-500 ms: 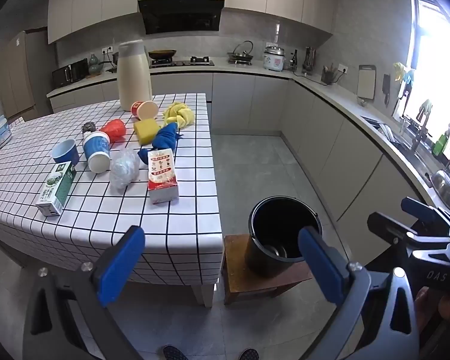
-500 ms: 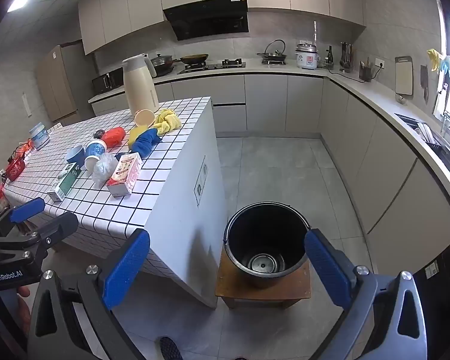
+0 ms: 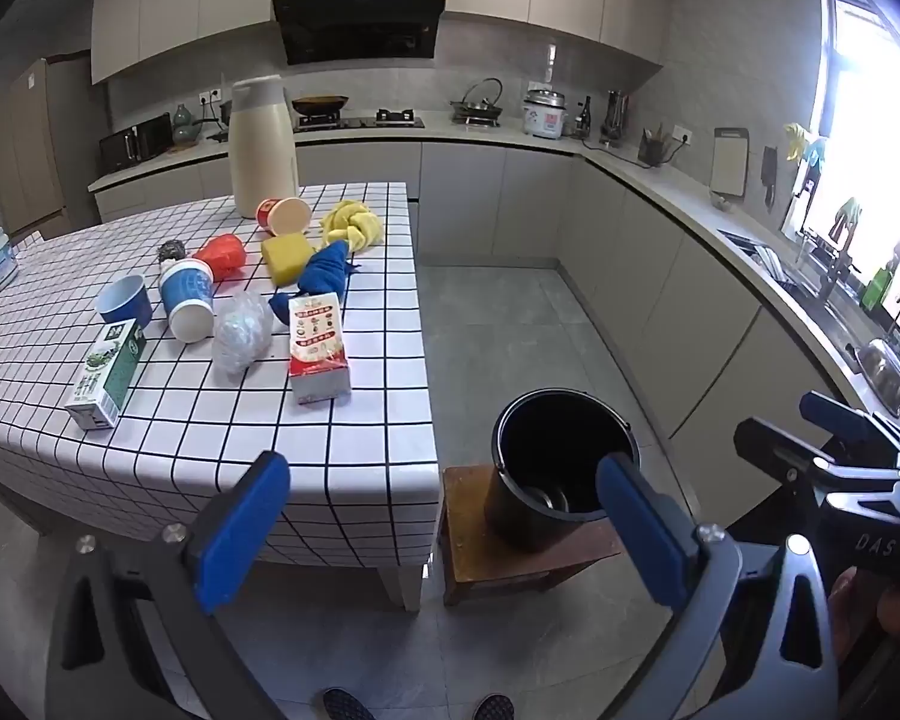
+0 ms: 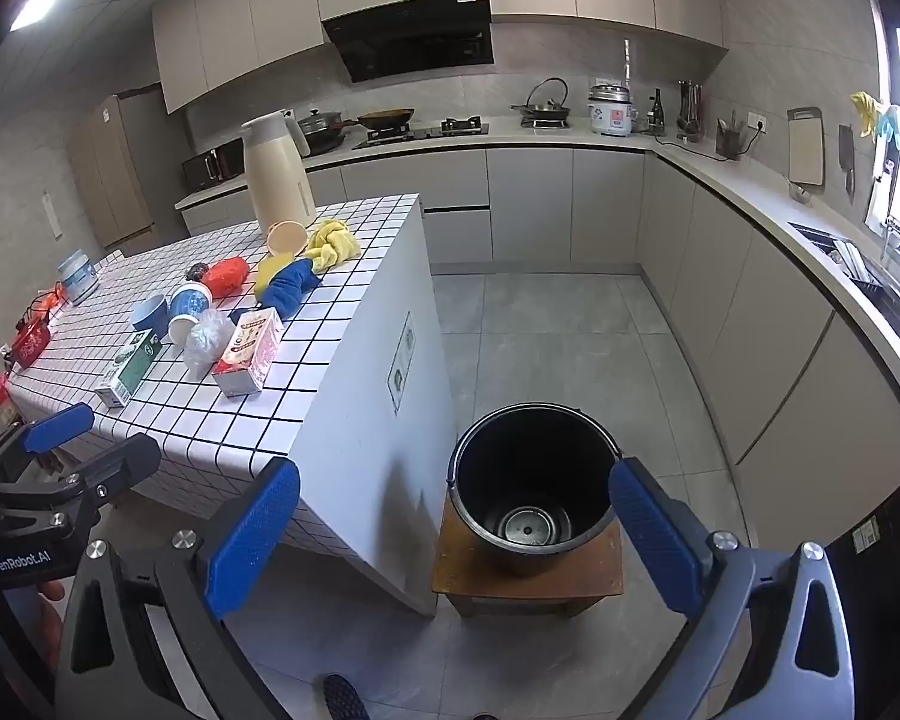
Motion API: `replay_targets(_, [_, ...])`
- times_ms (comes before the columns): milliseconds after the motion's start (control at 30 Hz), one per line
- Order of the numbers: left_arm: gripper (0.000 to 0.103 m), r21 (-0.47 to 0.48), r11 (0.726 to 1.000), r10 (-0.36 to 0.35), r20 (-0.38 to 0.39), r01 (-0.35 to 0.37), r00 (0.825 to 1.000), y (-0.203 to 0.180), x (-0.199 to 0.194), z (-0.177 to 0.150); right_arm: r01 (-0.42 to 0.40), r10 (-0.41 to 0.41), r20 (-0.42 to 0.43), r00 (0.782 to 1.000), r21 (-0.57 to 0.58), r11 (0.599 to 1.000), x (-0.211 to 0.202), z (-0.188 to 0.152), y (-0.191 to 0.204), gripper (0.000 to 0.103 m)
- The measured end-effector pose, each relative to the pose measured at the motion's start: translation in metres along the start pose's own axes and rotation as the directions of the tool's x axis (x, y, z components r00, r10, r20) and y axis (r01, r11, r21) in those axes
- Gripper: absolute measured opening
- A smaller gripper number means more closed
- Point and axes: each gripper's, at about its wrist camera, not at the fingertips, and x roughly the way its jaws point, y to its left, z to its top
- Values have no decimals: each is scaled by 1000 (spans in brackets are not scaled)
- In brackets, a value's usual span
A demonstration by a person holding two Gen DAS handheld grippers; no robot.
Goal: Collect trash
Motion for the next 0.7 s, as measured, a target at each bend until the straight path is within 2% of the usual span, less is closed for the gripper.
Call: replay_targets(700, [103, 8, 1000, -7, -7, 7, 1000, 1, 4, 0, 0, 0, -1, 1000, 8, 1000, 1, 0, -1, 103])
